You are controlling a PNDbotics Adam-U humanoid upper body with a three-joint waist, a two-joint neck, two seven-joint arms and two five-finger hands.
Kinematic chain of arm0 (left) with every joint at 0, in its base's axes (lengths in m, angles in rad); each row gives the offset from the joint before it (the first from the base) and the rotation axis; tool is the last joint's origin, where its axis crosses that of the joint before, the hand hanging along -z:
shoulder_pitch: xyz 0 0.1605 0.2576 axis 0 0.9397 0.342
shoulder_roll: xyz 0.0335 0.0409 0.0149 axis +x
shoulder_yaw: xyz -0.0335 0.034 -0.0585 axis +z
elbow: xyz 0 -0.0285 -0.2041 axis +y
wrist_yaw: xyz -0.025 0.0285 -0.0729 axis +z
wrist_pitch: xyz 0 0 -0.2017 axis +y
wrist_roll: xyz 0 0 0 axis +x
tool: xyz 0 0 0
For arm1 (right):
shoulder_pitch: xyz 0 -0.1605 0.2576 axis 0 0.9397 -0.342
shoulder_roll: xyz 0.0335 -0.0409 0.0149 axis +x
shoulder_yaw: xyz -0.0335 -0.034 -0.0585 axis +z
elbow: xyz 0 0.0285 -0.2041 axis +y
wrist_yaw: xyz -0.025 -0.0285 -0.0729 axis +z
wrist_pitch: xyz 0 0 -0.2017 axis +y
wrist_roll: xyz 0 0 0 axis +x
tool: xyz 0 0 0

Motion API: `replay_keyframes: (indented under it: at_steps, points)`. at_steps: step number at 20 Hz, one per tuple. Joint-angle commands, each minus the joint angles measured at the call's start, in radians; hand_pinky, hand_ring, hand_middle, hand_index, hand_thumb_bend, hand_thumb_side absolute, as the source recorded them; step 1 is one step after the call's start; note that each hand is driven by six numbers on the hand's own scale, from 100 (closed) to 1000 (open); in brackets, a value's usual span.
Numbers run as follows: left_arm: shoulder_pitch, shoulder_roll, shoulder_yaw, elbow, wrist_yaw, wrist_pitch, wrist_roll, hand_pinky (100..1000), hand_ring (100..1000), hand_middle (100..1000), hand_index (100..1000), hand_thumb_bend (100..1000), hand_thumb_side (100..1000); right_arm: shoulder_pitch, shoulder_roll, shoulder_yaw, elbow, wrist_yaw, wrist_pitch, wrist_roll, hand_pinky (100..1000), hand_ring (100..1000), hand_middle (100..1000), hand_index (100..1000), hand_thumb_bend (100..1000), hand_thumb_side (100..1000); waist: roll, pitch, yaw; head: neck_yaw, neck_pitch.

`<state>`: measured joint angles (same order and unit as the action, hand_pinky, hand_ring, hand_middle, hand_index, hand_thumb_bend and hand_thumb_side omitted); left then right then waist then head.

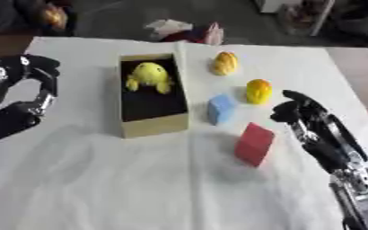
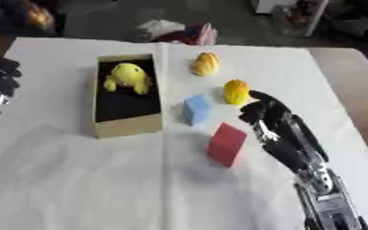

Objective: Pick up objects on the table and place them in the box.

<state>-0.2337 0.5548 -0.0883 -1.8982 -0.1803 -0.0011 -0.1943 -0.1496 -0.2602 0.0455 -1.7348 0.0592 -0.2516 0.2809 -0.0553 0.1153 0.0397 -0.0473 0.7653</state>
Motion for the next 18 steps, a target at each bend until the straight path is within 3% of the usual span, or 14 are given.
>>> replay_keyframes:
  at_steps: [1, 4, 9, 13, 18]
  points:
    - [-0.003, 0.027, 0.0, -0.011, 0.005, -0.005, -0.009, 792, 612, 627, 775, 100, 519, -0.054, -0.095, 0.031, 0.023, 0.05, -0.04, 0.046, 814, 834, 818, 960, 100, 571, -0.001, -0.015, 0.004, -0.007, 0.005]
    - [0.004, 0.026, -0.004, -0.006, 0.005, -0.006, -0.014, 792, 611, 627, 775, 100, 529, -0.121, -0.169, 0.094, 0.092, 0.096, -0.076, 0.092, 849, 890, 878, 979, 100, 629, -0.007, -0.017, 0.009, -0.01, 0.005]
    - [0.017, 0.018, -0.008, -0.002, 0.007, -0.009, -0.017, 792, 610, 626, 774, 100, 541, -0.203, -0.304, 0.171, 0.182, 0.178, -0.153, 0.174, 887, 941, 934, 995, 100, 513, -0.01, -0.02, 0.014, -0.02, 0.005]
    - [0.024, 0.005, -0.011, 0.001, 0.009, -0.01, -0.019, 792, 610, 625, 773, 100, 553, -0.235, -0.406, 0.194, 0.216, 0.247, -0.222, 0.243, 903, 957, 949, 999, 100, 446, -0.01, -0.022, 0.019, -0.03, 0.005]
    - [0.04, -0.013, -0.013, 0.006, 0.01, -0.01, -0.021, 793, 609, 624, 772, 100, 574, -0.276, -0.44, 0.203, 0.264, 0.327, -0.29, 0.323, 919, 972, 964, 1000, 143, 452, -0.012, -0.026, 0.023, -0.034, 0.005]
